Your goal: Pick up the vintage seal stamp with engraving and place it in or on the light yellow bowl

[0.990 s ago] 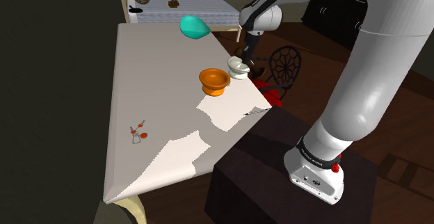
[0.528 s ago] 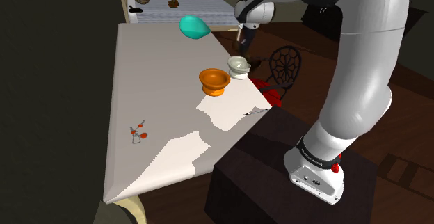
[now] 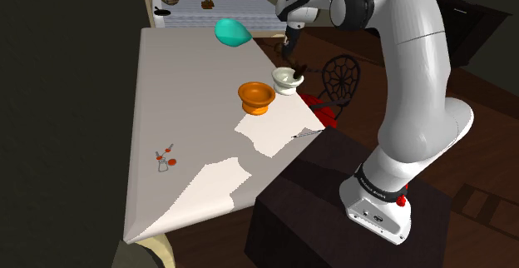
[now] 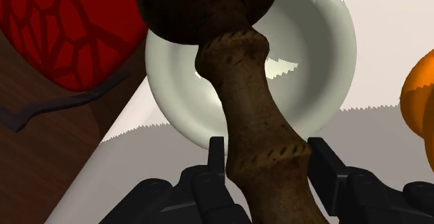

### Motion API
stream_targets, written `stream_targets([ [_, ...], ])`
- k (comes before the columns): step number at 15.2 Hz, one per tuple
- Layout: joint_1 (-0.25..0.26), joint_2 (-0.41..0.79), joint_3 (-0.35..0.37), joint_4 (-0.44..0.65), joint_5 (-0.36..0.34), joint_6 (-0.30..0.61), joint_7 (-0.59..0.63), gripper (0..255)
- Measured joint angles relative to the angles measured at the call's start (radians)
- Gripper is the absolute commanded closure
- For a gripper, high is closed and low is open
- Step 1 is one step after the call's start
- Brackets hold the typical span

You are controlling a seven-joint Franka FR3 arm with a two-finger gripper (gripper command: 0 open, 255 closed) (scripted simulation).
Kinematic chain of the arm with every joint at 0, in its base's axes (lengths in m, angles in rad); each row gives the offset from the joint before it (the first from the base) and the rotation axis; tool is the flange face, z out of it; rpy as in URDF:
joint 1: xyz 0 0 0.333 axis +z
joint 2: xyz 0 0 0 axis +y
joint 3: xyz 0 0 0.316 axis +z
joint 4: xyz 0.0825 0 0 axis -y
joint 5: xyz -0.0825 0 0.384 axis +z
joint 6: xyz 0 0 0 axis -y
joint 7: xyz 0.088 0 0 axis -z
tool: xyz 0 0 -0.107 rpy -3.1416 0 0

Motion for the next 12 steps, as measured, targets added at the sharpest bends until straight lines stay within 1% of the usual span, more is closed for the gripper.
stream_targets([
  [5, -0.013, 0.053, 0.01, 0.03, 0.011, 0.029, -0.006, 255],
  [12, -0.012, 0.087, 0.023, 0.016, 0.024, 0.086, -0.012, 255],
])
